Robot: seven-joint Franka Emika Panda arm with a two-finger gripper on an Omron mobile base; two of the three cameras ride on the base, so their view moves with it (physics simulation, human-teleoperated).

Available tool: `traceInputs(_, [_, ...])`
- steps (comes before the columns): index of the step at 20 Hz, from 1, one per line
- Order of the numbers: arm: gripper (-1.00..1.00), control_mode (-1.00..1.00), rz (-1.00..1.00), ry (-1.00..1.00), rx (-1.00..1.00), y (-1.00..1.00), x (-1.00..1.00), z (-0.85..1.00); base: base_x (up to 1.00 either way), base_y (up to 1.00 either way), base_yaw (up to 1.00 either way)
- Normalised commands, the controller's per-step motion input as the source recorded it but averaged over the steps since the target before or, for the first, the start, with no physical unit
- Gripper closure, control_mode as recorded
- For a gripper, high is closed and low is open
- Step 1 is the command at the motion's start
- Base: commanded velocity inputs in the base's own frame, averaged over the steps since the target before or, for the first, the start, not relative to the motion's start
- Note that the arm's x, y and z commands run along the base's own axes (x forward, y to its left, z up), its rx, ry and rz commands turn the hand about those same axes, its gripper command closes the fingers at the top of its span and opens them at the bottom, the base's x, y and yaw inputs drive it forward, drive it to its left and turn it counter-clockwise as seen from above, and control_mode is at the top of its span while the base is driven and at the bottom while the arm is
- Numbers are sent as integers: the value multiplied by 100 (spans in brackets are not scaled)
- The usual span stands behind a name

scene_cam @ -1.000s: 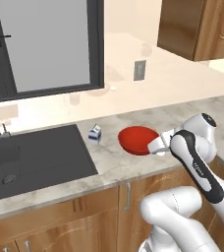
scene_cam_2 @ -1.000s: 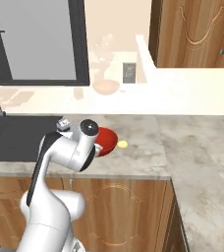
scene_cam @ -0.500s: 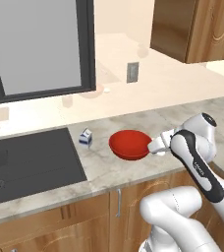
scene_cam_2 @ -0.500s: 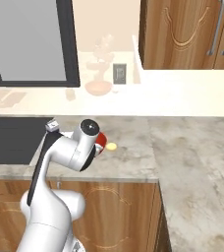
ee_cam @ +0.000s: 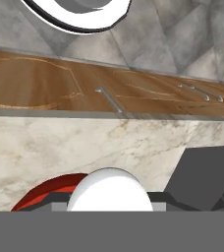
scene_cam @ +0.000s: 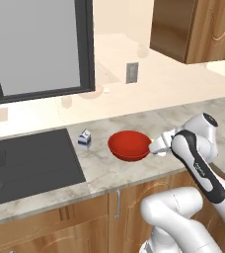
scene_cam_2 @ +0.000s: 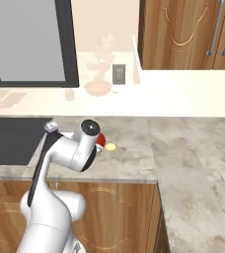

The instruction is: Gather the eggs and milk located in the vicinity of the sink area and place them right next to the bowl.

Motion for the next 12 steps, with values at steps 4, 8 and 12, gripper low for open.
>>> traceInputs(4, [100,-100,0,2,0,-12,1,0,0,0,0])
traceInputs(8, [100,-100,0,11,0,-15,18,0,0,0,0])
traceInputs(12, [100,-100,4,13,0,-28,28,-2,0,0,0])
